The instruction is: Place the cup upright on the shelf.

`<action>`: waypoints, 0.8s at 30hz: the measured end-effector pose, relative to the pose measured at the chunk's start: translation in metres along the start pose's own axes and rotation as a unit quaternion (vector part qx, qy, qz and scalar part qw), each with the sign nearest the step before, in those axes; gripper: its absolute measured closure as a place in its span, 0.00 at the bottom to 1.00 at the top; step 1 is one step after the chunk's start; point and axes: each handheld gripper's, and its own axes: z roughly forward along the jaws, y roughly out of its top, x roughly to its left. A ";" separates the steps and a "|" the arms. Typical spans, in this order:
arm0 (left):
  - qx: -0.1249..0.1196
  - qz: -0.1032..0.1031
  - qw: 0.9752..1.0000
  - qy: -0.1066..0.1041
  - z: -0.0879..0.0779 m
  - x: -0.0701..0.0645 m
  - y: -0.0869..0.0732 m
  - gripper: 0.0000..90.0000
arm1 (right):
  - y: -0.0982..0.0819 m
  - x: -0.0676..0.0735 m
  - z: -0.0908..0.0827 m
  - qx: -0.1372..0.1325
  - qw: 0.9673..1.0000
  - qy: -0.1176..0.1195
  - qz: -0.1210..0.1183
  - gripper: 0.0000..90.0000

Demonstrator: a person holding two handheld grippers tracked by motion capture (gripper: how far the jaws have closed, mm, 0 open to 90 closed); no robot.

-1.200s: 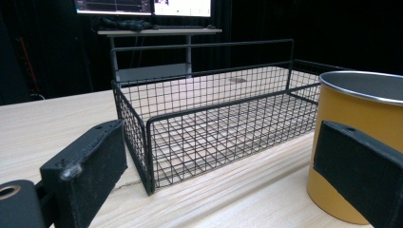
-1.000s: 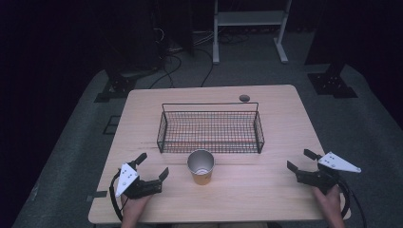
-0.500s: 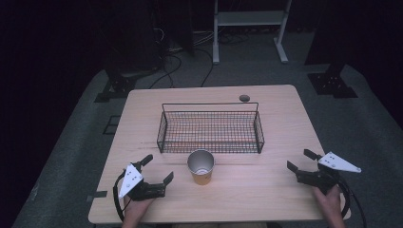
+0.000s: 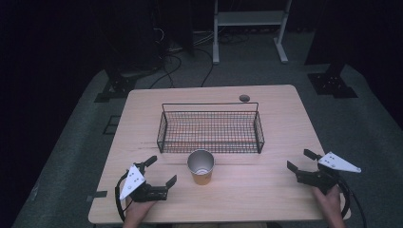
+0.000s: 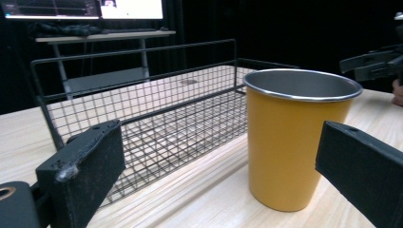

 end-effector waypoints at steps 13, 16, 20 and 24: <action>0.000 0.001 0.999 -0.040 0.004 -0.006 0.002 0.00 | 0.000 0.000 0.000 0.000 1.000 -0.001 0.000 0.14; 0.001 0.006 0.999 -0.047 0.005 -0.008 0.002 0.00 | 0.000 0.000 0.000 0.000 1.000 -0.001 0.002 0.14; 0.003 0.005 0.999 -0.054 0.006 -0.010 0.002 0.00 | 0.000 0.000 0.000 0.000 1.000 -0.001 0.001 0.14; 0.004 0.010 0.998 -0.062 0.007 -0.011 0.003 0.00 | 0.000 0.000 0.000 0.000 1.000 -0.001 0.002 0.14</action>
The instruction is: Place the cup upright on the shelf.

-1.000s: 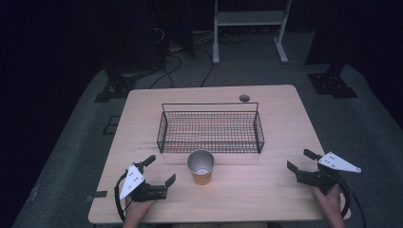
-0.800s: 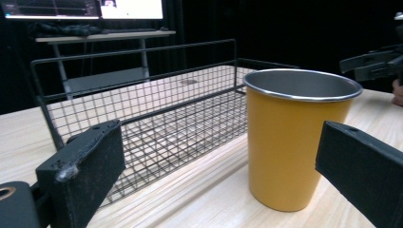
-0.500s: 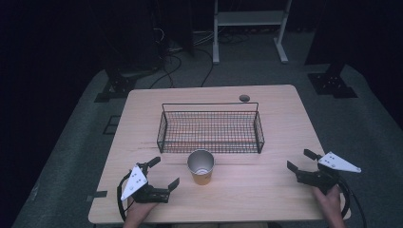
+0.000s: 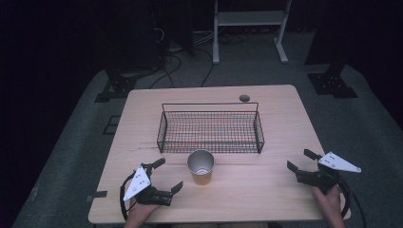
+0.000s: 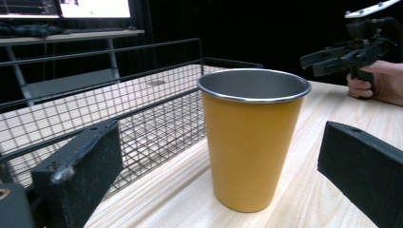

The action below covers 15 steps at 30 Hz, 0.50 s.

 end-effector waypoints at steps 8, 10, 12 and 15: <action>0.004 0.003 1.000 -0.022 0.004 -0.005 0.001 0.00 | 0.000 0.000 0.000 -0.001 1.000 0.000 -0.001 0.14; 0.003 0.002 1.000 -0.025 0.004 -0.006 0.001 0.00 | 0.000 0.000 0.000 0.000 1.000 0.000 -0.001 0.14; 0.004 0.004 1.000 -0.029 0.005 -0.006 0.001 0.00 | 0.000 0.000 0.000 0.000 1.000 0.000 0.000 0.14; 0.004 0.004 0.999 -0.033 0.006 -0.008 0.001 0.00 | 0.000 0.000 0.000 0.000 1.000 0.001 -0.001 0.14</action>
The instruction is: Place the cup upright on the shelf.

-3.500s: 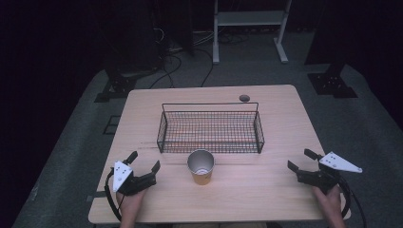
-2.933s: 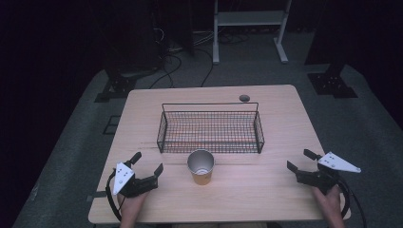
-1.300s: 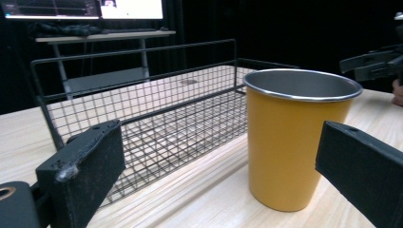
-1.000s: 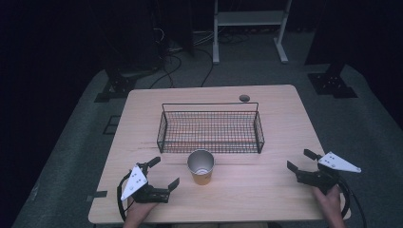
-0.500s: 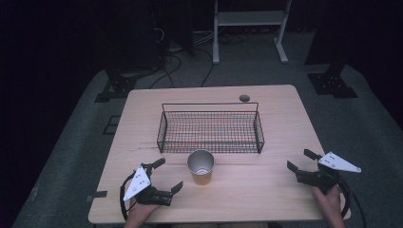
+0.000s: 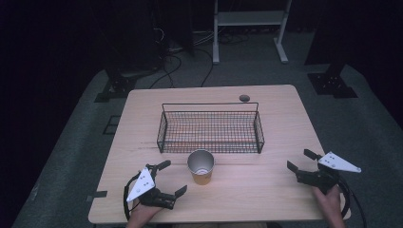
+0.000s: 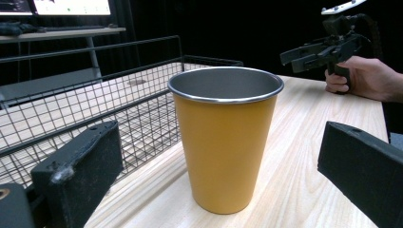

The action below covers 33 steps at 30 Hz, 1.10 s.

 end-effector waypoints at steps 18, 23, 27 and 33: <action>0.014 0.005 1.000 -0.023 0.012 -0.007 0.000 0.00 | 0.000 0.000 0.000 0.001 1.000 -0.001 0.001 0.14; 0.018 0.006 0.999 -0.031 0.017 -0.010 0.000 0.00 | 0.000 0.000 0.000 0.001 1.000 -0.001 0.000 0.14; 0.021 0.007 0.999 -0.038 0.021 -0.011 0.001 0.00 | 0.000 0.000 0.001 0.002 1.000 -0.002 0.000 0.14; 0.031 0.009 0.999 -0.033 0.032 -0.012 0.003 0.00 | 0.000 0.000 0.001 0.003 1.000 -0.003 0.000 0.14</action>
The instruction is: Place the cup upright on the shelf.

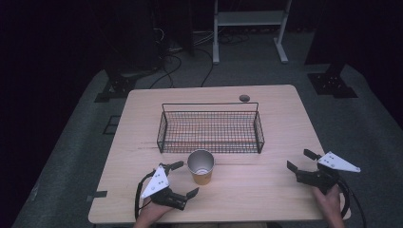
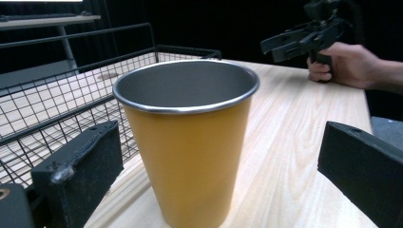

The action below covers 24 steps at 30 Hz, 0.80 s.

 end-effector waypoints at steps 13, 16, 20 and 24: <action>0.029 -0.008 0.999 0.020 0.021 0.008 0.004 0.00 | 0.000 0.001 0.000 0.002 1.000 0.001 -0.003 0.14; 0.034 -0.015 0.999 0.018 0.028 0.009 0.005 0.00 | 0.000 0.001 0.000 0.003 1.000 0.001 -0.004 0.14; 0.040 -0.015 0.999 0.020 0.033 0.009 0.004 0.00 | 0.000 0.001 0.001 0.003 1.000 0.002 -0.005 0.14; 0.041 -0.025 0.999 0.024 0.037 0.011 0.003 0.00 | 0.000 0.002 0.001 0.004 1.000 0.002 -0.007 0.14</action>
